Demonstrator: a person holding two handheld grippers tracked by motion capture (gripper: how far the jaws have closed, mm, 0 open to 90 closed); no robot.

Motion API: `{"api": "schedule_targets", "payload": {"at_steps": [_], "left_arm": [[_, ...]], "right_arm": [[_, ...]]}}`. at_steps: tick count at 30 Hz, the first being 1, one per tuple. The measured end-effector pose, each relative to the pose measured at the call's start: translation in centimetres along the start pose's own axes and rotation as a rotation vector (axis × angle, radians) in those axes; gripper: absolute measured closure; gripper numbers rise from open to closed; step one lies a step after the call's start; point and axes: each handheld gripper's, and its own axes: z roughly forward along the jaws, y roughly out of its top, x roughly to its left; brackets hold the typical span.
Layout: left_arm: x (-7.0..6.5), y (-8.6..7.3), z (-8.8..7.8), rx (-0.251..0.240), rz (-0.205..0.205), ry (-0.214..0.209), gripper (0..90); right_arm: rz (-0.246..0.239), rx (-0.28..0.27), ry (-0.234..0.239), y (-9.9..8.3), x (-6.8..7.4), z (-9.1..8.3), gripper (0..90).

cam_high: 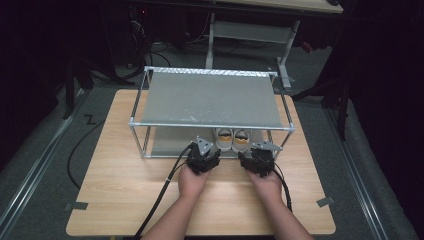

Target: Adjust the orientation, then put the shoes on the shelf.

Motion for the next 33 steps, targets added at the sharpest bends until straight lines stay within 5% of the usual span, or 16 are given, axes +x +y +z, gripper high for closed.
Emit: {"api": "schedule_targets", "payload": {"at_steps": [13,21,28,33], "left_arm": [[0.9,-0.5,-2.2,-0.015,-0.007,0.005,44.8],[2.0,-1.4,-5.3,-0.005,0.042,-0.01,43.5],[5.8,-3.0,-11.7,0.038,0.093,-0.017,40.9],[9.3,-5.0,-15.7,0.104,0.11,0.018,38.3]], "right_arm": [[-0.015,-0.007,0.018,-0.3,1.2,-1.2,45.0],[-0.025,-0.022,0.026,-0.8,1.0,-3.2,44.0],[-0.032,-0.048,0.015,-2.5,-0.5,-6.7,37.3],[-0.082,-0.055,-0.05,-5.0,-2.2,-9.0,31.3]]}}
